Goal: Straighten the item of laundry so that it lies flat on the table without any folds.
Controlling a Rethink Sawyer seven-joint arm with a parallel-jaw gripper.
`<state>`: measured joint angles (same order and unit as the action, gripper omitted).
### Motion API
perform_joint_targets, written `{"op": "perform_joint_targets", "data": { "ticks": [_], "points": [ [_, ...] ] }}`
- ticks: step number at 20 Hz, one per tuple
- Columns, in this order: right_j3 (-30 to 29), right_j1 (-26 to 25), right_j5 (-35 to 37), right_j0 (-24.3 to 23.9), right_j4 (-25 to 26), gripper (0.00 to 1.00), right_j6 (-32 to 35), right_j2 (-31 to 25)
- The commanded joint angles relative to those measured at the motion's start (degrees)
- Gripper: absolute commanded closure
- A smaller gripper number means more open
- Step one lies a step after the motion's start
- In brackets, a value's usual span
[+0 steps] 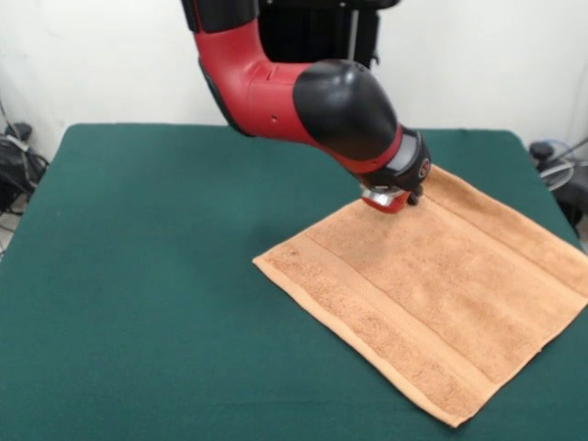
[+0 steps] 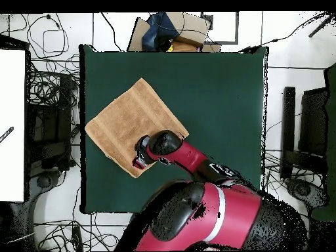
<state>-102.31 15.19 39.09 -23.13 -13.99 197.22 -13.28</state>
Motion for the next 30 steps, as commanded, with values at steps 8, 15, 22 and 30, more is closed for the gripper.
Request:
{"op": "perform_joint_targets", "data": {
  "ticks": [8, 15, 22, 30],
  "points": [
    [9.14, 1.03, 9.49, 3.06, -5.02, 1.0, 4.6, -0.34],
    [8.99, 1.87, 11.48, 2.5, -6.16, 1.0, 4.24, -0.45],
    [5.64, 4.4, 8.5, 2.56, -6.31, 1.0, 2.86, -0.48],
    [-3.94, 12.07, 3.06, 2.82, -10.45, 1.0, 2.99, -4.02]
  ]
}}
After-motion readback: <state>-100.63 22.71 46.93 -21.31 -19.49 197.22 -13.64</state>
